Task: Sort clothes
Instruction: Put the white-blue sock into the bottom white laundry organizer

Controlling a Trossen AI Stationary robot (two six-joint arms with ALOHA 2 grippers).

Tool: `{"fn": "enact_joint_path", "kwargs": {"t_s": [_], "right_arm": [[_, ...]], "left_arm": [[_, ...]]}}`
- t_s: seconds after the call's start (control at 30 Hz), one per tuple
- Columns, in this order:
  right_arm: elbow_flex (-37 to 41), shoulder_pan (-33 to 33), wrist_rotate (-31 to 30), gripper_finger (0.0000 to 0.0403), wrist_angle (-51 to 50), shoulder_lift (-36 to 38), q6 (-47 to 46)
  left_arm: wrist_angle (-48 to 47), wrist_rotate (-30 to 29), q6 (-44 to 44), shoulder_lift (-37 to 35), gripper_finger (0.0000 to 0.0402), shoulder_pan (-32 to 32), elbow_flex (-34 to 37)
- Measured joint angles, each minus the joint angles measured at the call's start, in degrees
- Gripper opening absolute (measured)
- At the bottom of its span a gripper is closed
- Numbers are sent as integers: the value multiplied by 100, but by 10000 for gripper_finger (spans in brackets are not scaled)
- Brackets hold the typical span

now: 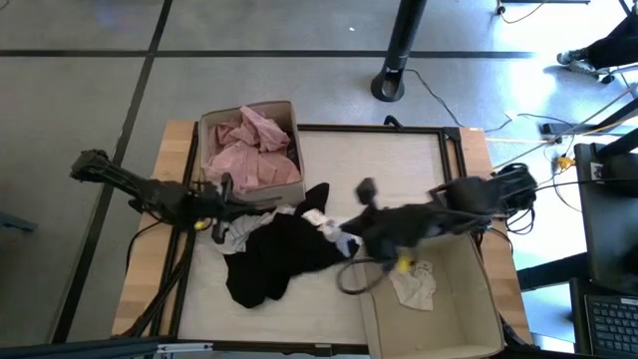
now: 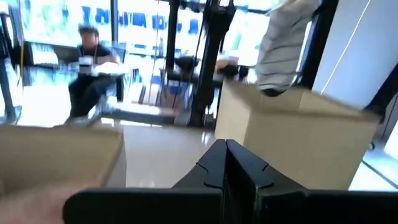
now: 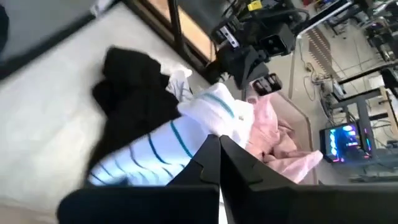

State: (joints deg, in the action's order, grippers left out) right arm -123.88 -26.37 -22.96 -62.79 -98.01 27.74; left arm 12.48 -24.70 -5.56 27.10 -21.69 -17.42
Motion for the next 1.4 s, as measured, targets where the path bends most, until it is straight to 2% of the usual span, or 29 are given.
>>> {"fn": "enact_joint_path", "kwargs": {"t_s": [0.13, 0.23, 0.47, 0.63, 0.73, 0.93, 1.07, 1.23, 1.4], "right_arm": [[-89, -490, -68, 1, -440, 359, -863], [-91, -960, -45, 1, -891, 589, -1768], [-37, -2080, -504, 1, -1927, 640, -3859], [815, -2470, -853, 1, -2638, 621, -5029], [1660, -2514, -892, 1, -2690, 625, -5328], [3431, -2383, -794, 1, -2448, 616, -5452], [4483, -2303, -1107, 1, -2372, 620, -5455], [5438, -2165, -1112, 1, -1705, 625, -5452], [5812, -1885, -745, 18, -1242, 623, -5451]], "left_arm": [[-87, 209, 189, -14, 0, 0, -429], [-495, 478, 111, 1, 0, 0, -713], [-1816, 1594, -937, 75, 0, -7, -838], [-3064, 1668, -1948, 268, 0, -7, -836], [-3667, 1357, -2357, 440, 0, -8, -834], [-4233, -257, -2533, 699, 0, 134, -829], [-4421, -886, -2396, 817, 0, 363, -829], [-4751, -1110, -2421, 910, 0, 691, -829], [-4678, -1041, -2405, 904, 0, 713, -829]]}}
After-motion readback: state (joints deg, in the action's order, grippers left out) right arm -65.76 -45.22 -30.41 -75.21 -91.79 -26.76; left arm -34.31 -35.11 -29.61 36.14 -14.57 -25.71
